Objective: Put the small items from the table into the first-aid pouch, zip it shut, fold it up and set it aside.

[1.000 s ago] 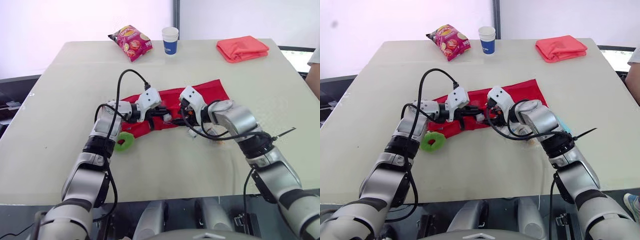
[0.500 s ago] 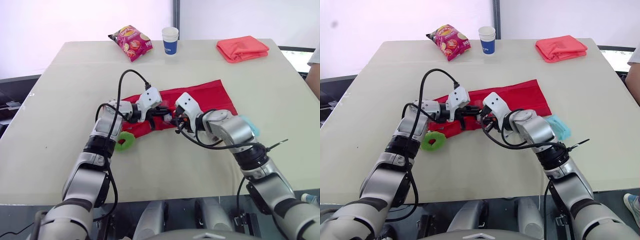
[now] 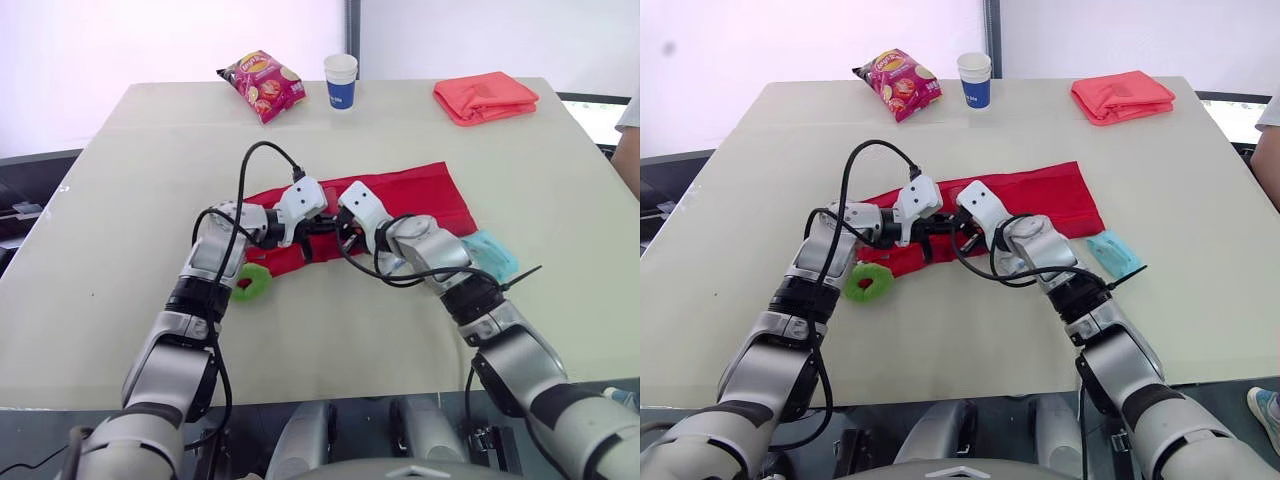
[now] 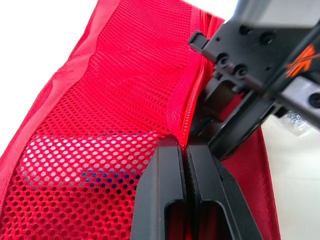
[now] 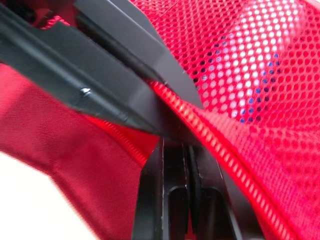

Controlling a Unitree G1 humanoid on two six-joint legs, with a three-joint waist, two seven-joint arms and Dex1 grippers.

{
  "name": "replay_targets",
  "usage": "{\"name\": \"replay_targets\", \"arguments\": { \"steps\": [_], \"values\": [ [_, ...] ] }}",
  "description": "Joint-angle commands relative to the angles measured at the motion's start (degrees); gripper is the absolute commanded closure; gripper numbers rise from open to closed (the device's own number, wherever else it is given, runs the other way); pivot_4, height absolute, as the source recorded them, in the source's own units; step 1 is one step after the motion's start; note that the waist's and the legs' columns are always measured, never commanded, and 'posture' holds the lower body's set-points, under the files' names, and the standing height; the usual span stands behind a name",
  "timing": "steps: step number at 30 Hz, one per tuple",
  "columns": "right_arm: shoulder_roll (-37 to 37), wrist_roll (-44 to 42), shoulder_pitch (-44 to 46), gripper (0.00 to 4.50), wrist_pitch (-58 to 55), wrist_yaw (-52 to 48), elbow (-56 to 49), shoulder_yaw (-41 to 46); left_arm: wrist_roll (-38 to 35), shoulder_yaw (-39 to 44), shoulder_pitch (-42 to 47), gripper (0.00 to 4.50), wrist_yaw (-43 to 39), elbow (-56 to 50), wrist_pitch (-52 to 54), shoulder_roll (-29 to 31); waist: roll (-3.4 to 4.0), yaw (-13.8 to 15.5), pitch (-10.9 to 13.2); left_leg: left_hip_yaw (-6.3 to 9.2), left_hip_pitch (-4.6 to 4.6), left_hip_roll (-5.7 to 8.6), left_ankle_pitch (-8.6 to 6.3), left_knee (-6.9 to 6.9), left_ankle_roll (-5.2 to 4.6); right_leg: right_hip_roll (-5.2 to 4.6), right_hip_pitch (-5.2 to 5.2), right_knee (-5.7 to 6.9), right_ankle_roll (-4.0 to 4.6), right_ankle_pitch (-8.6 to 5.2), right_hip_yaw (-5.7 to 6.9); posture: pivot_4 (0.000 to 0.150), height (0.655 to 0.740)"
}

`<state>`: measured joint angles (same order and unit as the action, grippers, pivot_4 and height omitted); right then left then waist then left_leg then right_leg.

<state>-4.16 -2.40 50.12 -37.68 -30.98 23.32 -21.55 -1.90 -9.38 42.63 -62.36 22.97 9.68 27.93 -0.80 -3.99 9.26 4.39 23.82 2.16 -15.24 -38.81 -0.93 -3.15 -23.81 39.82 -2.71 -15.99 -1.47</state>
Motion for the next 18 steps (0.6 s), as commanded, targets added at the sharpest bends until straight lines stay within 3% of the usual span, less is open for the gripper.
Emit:
{"name": "replay_targets", "arguments": {
  "steps": [1,6,13,18],
  "values": [
    [1.26,-0.17,1.38,4.43,4.93,-1.65,-0.99,0.88,-1.03,-0.20,-0.38,4.50,-0.33,-2.68,0.19,-0.10,0.00,-0.01,0.00,0.00,0.00,0.00,0.00,0.00,0.00,0.00,0.00,0.00,0.00,0.00,0.00,0.150,0.7400],
    [-2.75,-3.74,-2.39,4.43,-1.27,-7.81,-11.88,1.92,-0.95,0.32,-0.44,4.50,0.53,-2.00,0.24,-0.03,0.01,0.09,0.01,0.00,0.01,0.00,0.00,0.01,0.00,-0.01,0.00,-0.02,0.00,0.00,0.00,0.150,0.7400],
    [-8.99,-6.37,-8.12,4.43,-8.93,-6.74,-26.21,6.46,-1.23,0.35,-0.15,4.50,1.06,-1.33,0.25,0.08,0.01,0.31,0.01,0.01,0.02,0.00,0.00,0.01,-0.01,-0.02,0.01,-0.03,0.00,0.00,0.00,0.150,0.7400],
    [-10.73,-8.34,-13.22,4.43,-2.45,-7.17,-36.07,9.35,0.05,-0.12,0.43,4.50,2.14,-0.07,-1.37,0.28,0.01,0.30,0.01,0.00,0.02,0.01,0.00,0.01,-0.01,-0.01,0.00,-0.02,0.00,0.00,-0.01,0.150,0.7400]
  ]
}}
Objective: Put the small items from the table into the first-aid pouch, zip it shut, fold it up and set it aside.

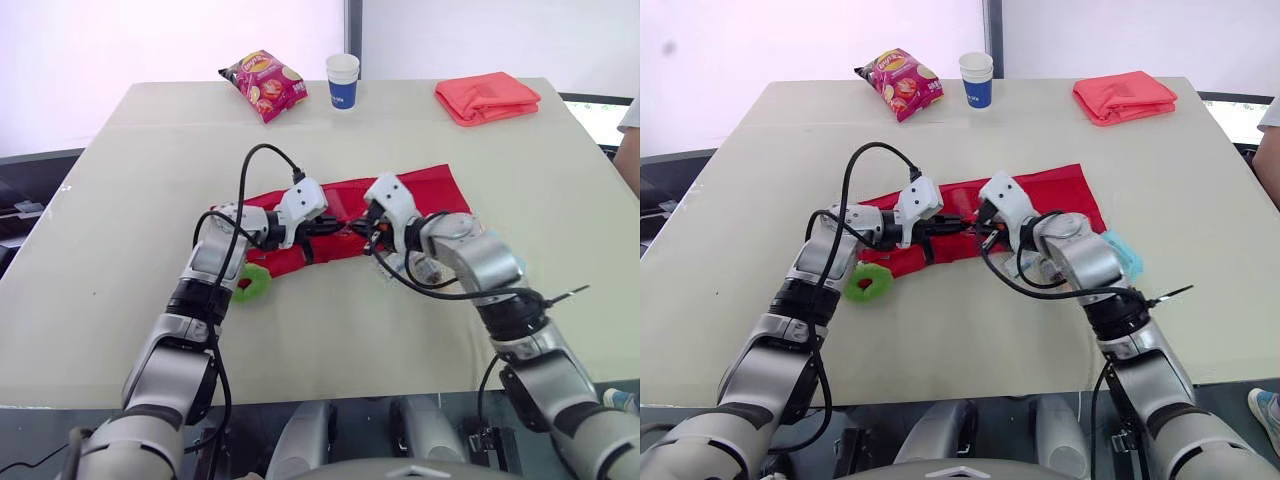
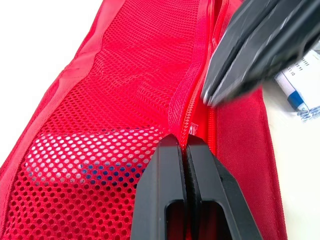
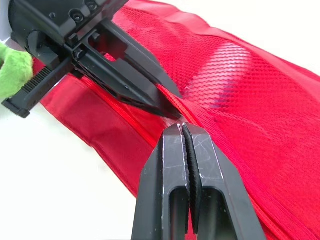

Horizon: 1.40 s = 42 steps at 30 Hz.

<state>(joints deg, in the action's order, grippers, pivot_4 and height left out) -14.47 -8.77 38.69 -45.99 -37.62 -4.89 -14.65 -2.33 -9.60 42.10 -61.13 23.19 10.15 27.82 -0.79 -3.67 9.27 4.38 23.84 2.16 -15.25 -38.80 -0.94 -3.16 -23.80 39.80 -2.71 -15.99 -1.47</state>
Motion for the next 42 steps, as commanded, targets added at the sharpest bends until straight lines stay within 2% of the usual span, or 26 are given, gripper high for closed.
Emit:
{"name": "replay_targets", "arguments": {
  "steps": [1,2,5,6,7,10,11,12,15,16,22,28,32,34,37,42],
  "values": [
    [-1.20,-4.21,-3.17,4.43,6.39,-1.74,-10.72,4.84,1.16,-0.04,1.29,4.50,1.52,0.73,-2.66,0.55,0.00,0.00,0.00,-0.01,0.00,0.00,0.00,0.00,0.00,0.00,0.00,0.00,0.00,0.00,-0.01,0.150,0.7400],
    [-1.86,-6.26,-4.15,4.43,6.36,-2.72,-12.89,7.01,1.64,-0.13,1.58,4.50,1.89,1.57,-3.32,0.69,0.00,0.03,0.00,-0.01,0.00,0.00,0.00,0.00,0.00,0.00,0.00,0.00,0.00,0.00,0.00,0.150,0.7400],
    [-6.25,-11.73,-7.96,3.57,5.13,-6.15,-21.13,14.07,2.83,-0.34,2.50,4.50,1.90,4.36,-6.21,1.60,-0.02,0.71,0.01,-0.01,0.00,0.00,0.00,0.00,0.00,0.00,0.01,-0.01,0.00,0.00,0.00,0.150,0.7400],
    [-9.13,-13.74,-9.96,3.57,4.29,-7.93,-24.22,16.60,3.36,-0.59,2.92,4.50,1.90,5.80,-7.67,2.08,-0.02,0.97,0.01,-0.01,0.00,0.02,-0.01,-0.01,-0.01,-0.02,0.03,-0.04,0.00,0.00,0.00,0.150,0.7400],
    [-12.01,-15.65,-11.87,3.01,3.39,-9.24,-26.86,19.15,3.74,-0.73,3.40,4.50,1.87,7.37,-9.00,2.42,-0.01,1.38,0.01,-0.04,0.00,0.03,-0.01,-0.02,-0.02,-0.02,0.04,-0.06,-0.01,0.00,-0.01,0.150,0.7400],
    [-23.37,-22.08,-19.75,2.14,-2.22,-12.68,-35.39,32.24,3.92,-0.48,5.19,4.50,1.91,11.98,-11.45,2.68,-0.03,1.84,0.04,0.02,0.03,0.03,-0.02,0.00,-0.04,-0.03,0.08,-0.11,-0.01,0.00,0.06,0.150,0.7400],
    [-26.25,-24.72,-22.22,1.55,-4.87,-12.65,-37.64,36.81,3.75,-0.35,5.63,4.50,1.93,13.12,-11.91,2.56,-0.03,1.73,0.05,-0.02,0.00,0.03,-0.15,-0.02,-0.25,-0.02,0.14,-0.14,-0.01,0.00,0.04,0.150,0.7400],
    [-28.51,-26.82,-24.62,1.43,-7.31,-12.86,-39.49,41.16,3.60,-0.25,5.87,4.50,1.91,13.85,-12.16,2.43,-0.02,1.66,0.05,-0.03,-0.04,0.03,-0.16,-0.01,-0.27,-0.01,0.15,-0.10,-0.01,0.00,0.03,0.150,0.7400],
    [-33.65,-32.14,-31.55,0.18,-12.90,-14.04,-43.27,53.12,3.56,-0.10,6.15,4.50,1.65,15.42,-13.01,1.95,-0.02,2.00,0.06,0.03,-0.01,-0.04,-0.17,-0.01,-0.29,0.03,0.20,-0.13,-0.01,-0.01,0.11,0.150,0.7400],
    [-34.99,-33.55,-33.87,0.06,-13.96,-14.78,-43.87,56.41,3.56,-0.13,6.25,4.50,1.52,15.81,-13.29,1.76,-0.03,1.94,0.05,0.00,-0.01,-0.03,-0.17,-0.01,-0.30,0.02,0.21,-0.14,-0.01,0.00,0.08,0.150,0.7400],
    [-40.18,-38.26,-43.41,0.06,-16.54,-17.83,-43.88,70.34,4.08,-0.52,8.43,4.50,1.90,19.37,-15.10,-0.32,-0.06,2.52,0.06,-0.07,-0.05,-0.03,-0.19,-0.05,-0.33,0.01,0.25,-0.09,-0.01,0.00,0.04,0.150,0.7400],
    [-42.89,-40.84,-51.43,0.06,-16.47,-21.82,-43.88,78.78,4.83,-1.00,11.30,4.50,1.81,24.10,-17.55,-2.87,-0.10,3.20,0.08,-0.11,0.00,-0.03,-0.27,-0.19,-0.48,0.01,0.30,-0.14,-0.03,-0.01,0.06,0.150,0.7400],
    [-44.06,-45.83,-53.13,0.06,-18.25,-21.75,-43.77,82.64,5.53,-1.05,13.91,4.50,2.18,27.90,-19.36,-4.77,-0.11,3.19,0.08,-0.11,0.00,-0.03,-0.30,-0.24,-0.51,0.01,0.34,-0.16,-0.03,-0.01,0.08,0.150,0.7400],
    [-43.76,-48.00,-53.09,0.06,-18.33,-19.63,-44.52,81.46,5.78,-1.15,14.55,4.50,1.95,28.96,-20.17,-5.45,-0.13,3.18,0.09,-0.10,0.00,-0.04,-0.30,-0.25,-0.52,0.01,0.35,-0.16,-0.03,-0.01,0.09,0.150,0.7400],
    [-40.54,-52.50,-51.16,0.06,-17.64,-10.61,-48.06,74.47,6.15,-1.42,15.05,4.50,1.63,30.02,-21.43,-6.03,-0.28,2.90,0.05,-0.10,0.00,-0.06,-0.30,-0.25,-0.52,0.01,0.35,-0.16,-0.03,-0.01,0.09,0.150,0.7400],
    [-32.02,-56.59,-44.40,0.06,-18.90,13.48,-52.76,51.95,6.84,-1.58,16.14,4.50,2.02,31.12,-22.73,-7.39,-0.31,2.82,0.07,-0.09,0.00,-0.16,-0.28,-0.29,-0.48,0.05,0.34,-0.12,-0.03,-0.01,0.08,0.150,0.7400]
  ]
}}
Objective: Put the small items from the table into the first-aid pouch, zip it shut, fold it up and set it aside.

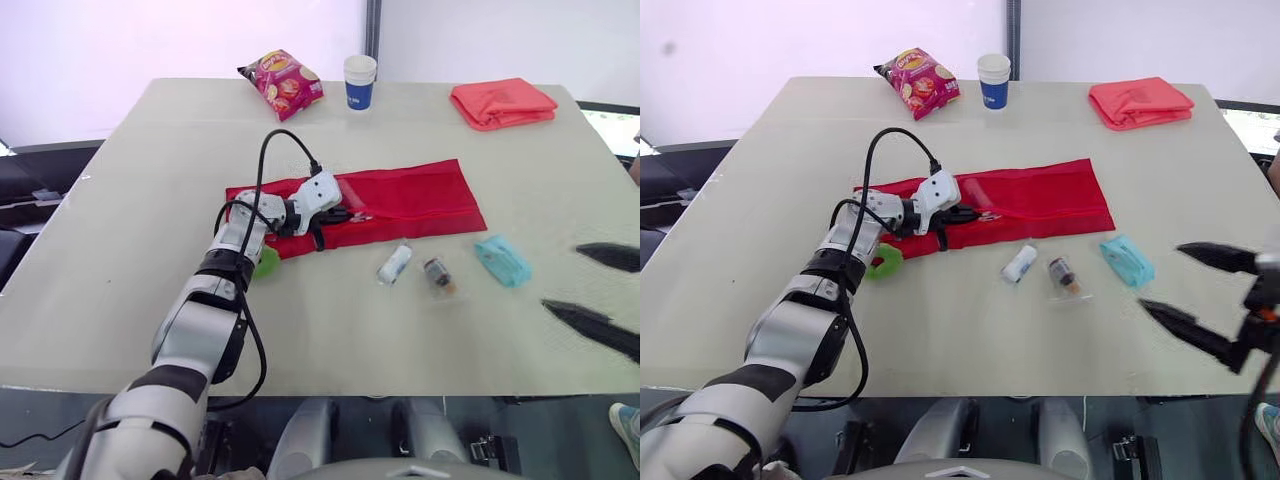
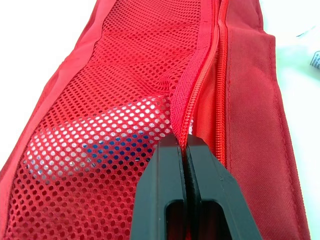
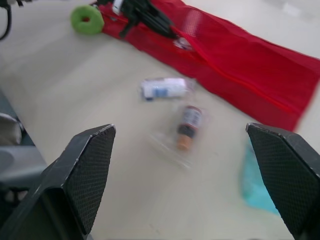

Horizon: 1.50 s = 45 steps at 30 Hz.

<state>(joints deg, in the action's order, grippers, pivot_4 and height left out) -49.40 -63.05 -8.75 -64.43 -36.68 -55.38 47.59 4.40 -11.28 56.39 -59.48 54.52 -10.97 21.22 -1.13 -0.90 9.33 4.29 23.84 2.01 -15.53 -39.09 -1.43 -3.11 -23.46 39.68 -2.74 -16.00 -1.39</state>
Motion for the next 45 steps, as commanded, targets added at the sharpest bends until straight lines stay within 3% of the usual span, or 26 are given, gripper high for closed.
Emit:
{"name": "replay_targets", "arguments": {
  "steps": [1,3,9,15,23,30,33,39,40,41,45],
  "values": [
    [3.92,-1.01,4.63,0.06,-1.48,15.92,-2.61,-15.35,0.15,0.13,2.09,4.50,0.46,-0.11,-1.59,-1.11,0.04,0.07,0.02,-0.02,0.01,0.04,0.02,0.00,0.03,-0.04,-0.02,0.02,0.00,0.00,-0.03,0.150,0.7400],
    [6.99,-0.14,7.46,0.06,-3.20,23.24,-1.56,-22.71,0.13,0.19,2.26,4.50,0.60,-0.22,-1.43,-1.54,0.02,0.14,0.02,0.00,0.03,0.05,0.12,-0.02,0.20,-0.03,-0.02,-0.01,0.00,0.00,-0.01,0.150,0.7400],
    [27.76,1.00,15.79,0.06,-9.45,47.78,9.18,-37.76,0.07,0.14,1.74,4.50,0.65,-1.81,-0.54,-1.91,-0.02,0.00,0.01,0.02,0.04,0.06,0.15,0.00,0.25,-0.01,-0.06,0.01,0.00,0.00,-0.02,0.150,0.7400],
    [40.83,4.61,22.45,0.06,-12.37,58.32,17.53,-43.05,-0.04,0.18,1.31,4.50,0.83,-3.93,1.06,-2.04,0.01,-0.29,0.00,-0.01,0.04,0.08,0.15,0.02,0.25,0.01,-0.14,0.07,0.00,0.00,-0.08,0.150,0.7400],
    [48.20,13.75,27.29,0.06,-12.67,62.34,23.43,-46.47,-0.30,0.26,0.35,4.50,0.81,-7.91,4.02,-1.68,0.04,-0.81,-0.02,0.02,0.03,0.14,0.15,0.02,0.25,0.02,-0.14,0.09,0.00,0.00,-0.05,0.150,0.7400],
    [45.98,23.74,30.56,0.06,-10.51,58.52,26.86,-53.89,-0.41,0.30,-0.80,4.50,1.07,-10.62,6.02,-1.47,0.06,-1.63,-0.03,0.05,-0.02,0.12,0.15,0.03,0.25,0.07,-0.15,0.12,0.01,0.00,-0.04,0.150,0.7400],
    [44.98,25.32,31.39,0.71,-10.31,56.25,27.03,-55.58,-0.48,0.32,-1.16,4.50,1.18,-11.34,6.63,-1.48,0.06,-1.64,-0.03,0.05,-0.02,0.12,0.15,0.04,0.26,0.07,-0.15,0.12,0.01,0.00,-0.05,0.150,0.7400],
    [38.36,28.73,33.74,3.81,-11.08,48.92,25.18,-59.17,-0.58,0.33,-1.89,4.50,1.39,-12.74,7.75,-1.36,0.06,-1.62,-0.03,0.05,-0.01,0.12,0.15,0.04,0.25,0.06,-0.16,0.11,0.01,0.00,-0.05,0.150,0.7400],
    [35.98,29.02,34.49,4.12,-11.36,47.13,24.52,-59.60,-0.60,0.34,-2.01,4.50,1.43,-13.00,7.94,-1.36,0.06,-1.53,-0.03,0.05,-0.01,0.12,0.15,0.04,0.25,0.06,-0.15,0.11,0.01,0.00,-0.05,0.150,0.7400],
    [33.11,28.98,35.44,4.37,-11.85,44.78,23.75,-59.99,-0.63,0.34,-2.10,4.50,1.46,-13.24,8.13,-1.36,0.07,-1.47,-0.03,0.05,-0.01,0.12,0.15,0.03,0.25,0.06,-0.15,0.10,0.01,0.00,-0.04,0.150,0.7400],
    [24.05,28.00,39.09,4.42,-12.41,35.78,22.48,-59.95,-0.82,0.39,-2.36,4.50,1.46,-13.91,8.73,-1.29,0.08,-1.48,-0.02,0.05,0.01,0.18,0.14,0.02,0.24,-0.01,-0.13,0.06,0.00,0.00,-0.04,0.150,0.7400]
  ]
}}
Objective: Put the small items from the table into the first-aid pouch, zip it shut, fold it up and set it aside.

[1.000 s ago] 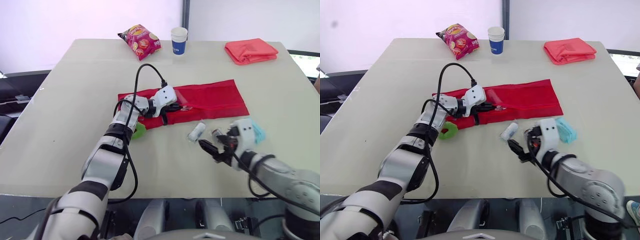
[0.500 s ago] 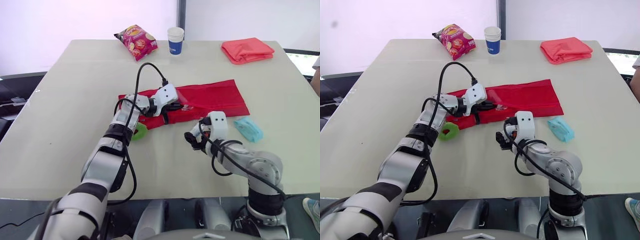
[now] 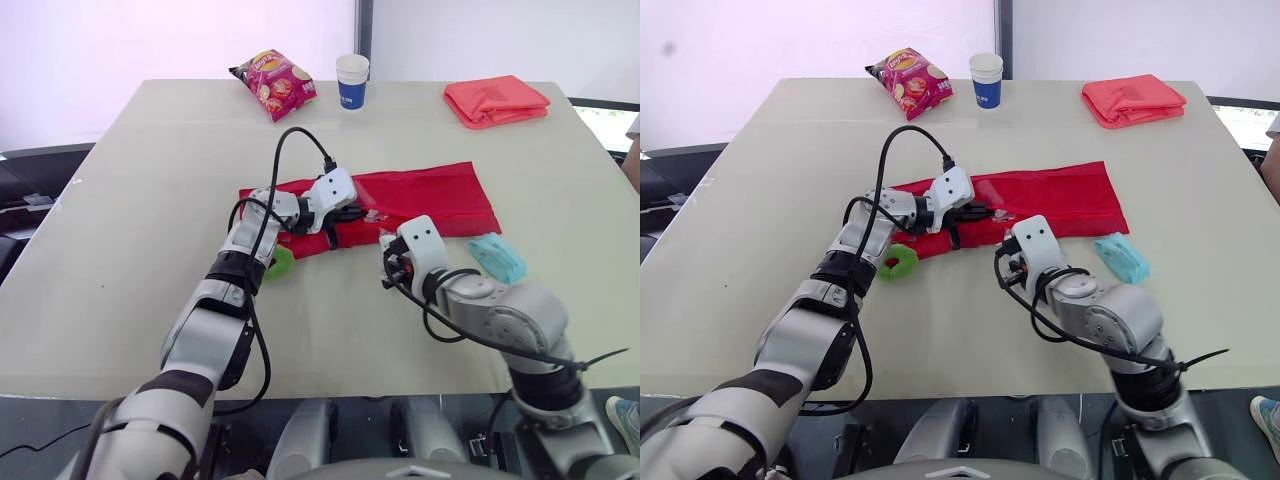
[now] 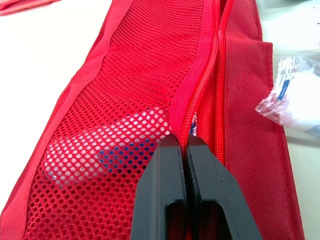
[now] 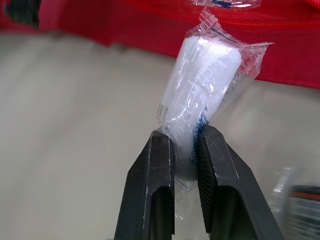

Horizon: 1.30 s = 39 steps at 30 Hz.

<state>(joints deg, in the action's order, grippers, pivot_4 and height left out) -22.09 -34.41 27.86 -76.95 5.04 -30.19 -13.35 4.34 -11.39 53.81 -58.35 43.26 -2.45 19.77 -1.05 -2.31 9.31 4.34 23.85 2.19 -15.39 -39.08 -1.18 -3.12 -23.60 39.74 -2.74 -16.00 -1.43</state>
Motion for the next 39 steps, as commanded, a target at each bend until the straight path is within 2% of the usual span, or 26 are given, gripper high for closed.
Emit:
{"name": "replay_targets", "arguments": {
  "steps": [1,5,14,25,36,38,39],
  "values": [
    [-3.77,-1.48,3.34,4.42,-0.29,-7.75,-2.23,2.07,-0.87,0.55,0.17,4.50,0.32,-2.74,0.40,0.19,0.00,-0.14,0.00,0.01,0.00,-0.01,0.00,0.00,0.00,0.01,-0.01,0.00,0.00,0.00,0.00,0.150,0.7400],
    [3.25,-7.15,5.68,4.42,-3.39,-11.74,2.21,10.84,-1.04,0.72,0.15,4.50,0.31,-2.82,0.78,0.33,0.00,-0.58,0.00,0.01,-0.01,-0.09,-0.01,0.03,-0.01,0.10,-0.01,0.03,0.00,0.00,-0.03,0.150,0.7400],
    [7.70,-3.95,10.29,4.42,-0.44,-16.11,19.98,12.70,-2.74,1.00,-2.23,4.50,-1.58,-8.50,2.40,1.83,0.00,-0.20,0.00,0.01,-0.01,-0.02,0.01,0.02,0.01,0.00,-0.03,0.05,0.00,0.00,-0.04,0.150,0.7400],
    [8.04,0.63,15.53,4.42,4.16,-19.36,30.19,13.46,-3.34,0.13,-6.86,4.50,-2.58,-15.78,4.74,3.31,0.02,-0.23,0.01,-0.03,-0.01,-0.03,0.01,0.04,0.02,0.00,-0.10,0.07,0.01,0.01,-0.08,0.150,0.7400],
    [9.83,7.28,20.54,4.42,11.70,-25.44,41.08,7.63,-3.16,-1.07,-9.16,4.50,-3.69,-17.79,4.24,3.36,0.03,-0.34,0.00,-0.06,-0.01,-0.04,0.02,0.08,0.04,0.00,-0.16,0.09,0.01,0.01,-0.11,0.150,0.7400],
    [8.42,8.41,20.39,3.41,12.90,-27.70,40.63,5.80,-3.17,-1.04,-9.29,4.50,-3.61,-17.77,4.31,3.41,0.04,-0.33,-0.01,-0.06,-0.01,-0.04,0.02,0.08,0.04,-0.01,-0.16,0.09,0.01,0.01,-0.11,0.150,0.7400],
    [7.89,8.49,20.02,3.25,12.87,-28.51,39.97,5.51,-3.14,-1.03,-9.36,4.50,-3.53,-17.72,4.38,3.43,0.04,-0.31,-0.01,-0.06,-0.01,-0.04,0.02,0.08,0.04,0.00,-0.16,0.09,0.01,0.01,-0.11,0.150,0.7400]
  ]
}}
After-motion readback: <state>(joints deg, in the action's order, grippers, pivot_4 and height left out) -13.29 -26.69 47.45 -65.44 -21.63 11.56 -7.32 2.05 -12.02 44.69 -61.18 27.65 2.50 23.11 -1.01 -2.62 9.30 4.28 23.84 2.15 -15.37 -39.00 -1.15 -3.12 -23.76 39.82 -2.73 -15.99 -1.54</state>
